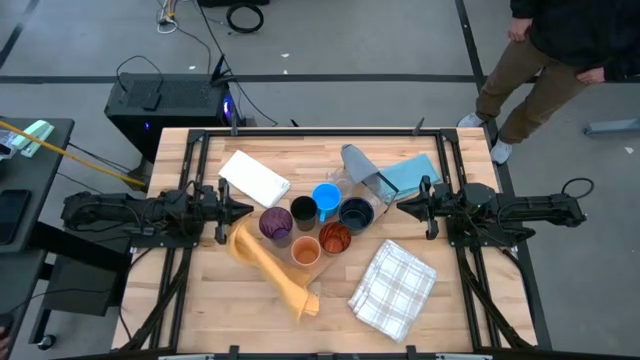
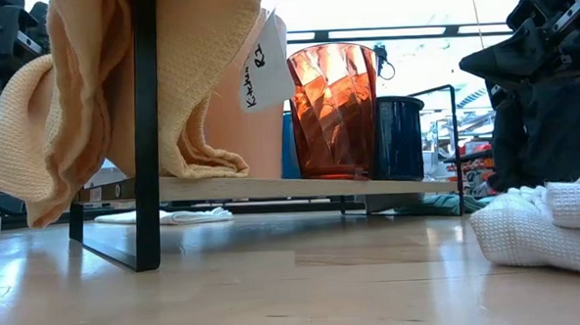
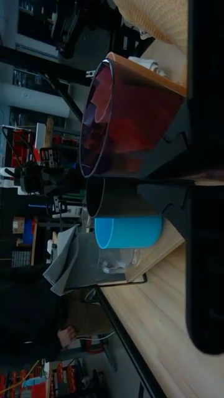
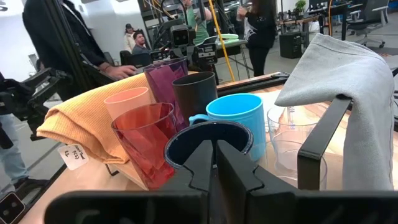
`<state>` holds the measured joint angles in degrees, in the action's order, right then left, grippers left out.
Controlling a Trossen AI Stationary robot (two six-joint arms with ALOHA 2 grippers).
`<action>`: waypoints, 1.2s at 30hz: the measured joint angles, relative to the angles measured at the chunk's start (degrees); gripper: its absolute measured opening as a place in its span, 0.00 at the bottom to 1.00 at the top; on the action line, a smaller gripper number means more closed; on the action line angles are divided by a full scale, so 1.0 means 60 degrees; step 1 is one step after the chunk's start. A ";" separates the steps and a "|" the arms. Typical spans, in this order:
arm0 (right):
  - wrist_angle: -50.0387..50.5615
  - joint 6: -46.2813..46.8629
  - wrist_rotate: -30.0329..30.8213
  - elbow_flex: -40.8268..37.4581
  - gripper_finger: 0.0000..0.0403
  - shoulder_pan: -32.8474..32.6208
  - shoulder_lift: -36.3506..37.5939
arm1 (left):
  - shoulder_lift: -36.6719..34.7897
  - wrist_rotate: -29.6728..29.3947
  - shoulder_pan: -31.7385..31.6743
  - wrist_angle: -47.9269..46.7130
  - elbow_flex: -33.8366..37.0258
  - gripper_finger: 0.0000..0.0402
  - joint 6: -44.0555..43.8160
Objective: Stack small to large cups/mugs on shelf
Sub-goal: Return to Home Position
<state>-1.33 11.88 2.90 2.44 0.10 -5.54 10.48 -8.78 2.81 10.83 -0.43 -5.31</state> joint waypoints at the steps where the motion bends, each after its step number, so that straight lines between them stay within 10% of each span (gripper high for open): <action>1: -0.0001 0.0000 0.0001 0.0000 0.07 -0.0004 -0.0002 | 0.0000 -0.0002 0.0000 0.0003 0.0000 0.06 -0.0005; 36: 0.0001 0.0000 0.0002 0.0000 0.07 0.0000 -0.0002 | 0.0000 0.0000 0.0000 0.0004 0.0001 0.08 -0.0002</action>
<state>-1.32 11.88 2.91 2.44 0.10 -5.55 10.48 -8.78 2.81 10.85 -0.42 -5.32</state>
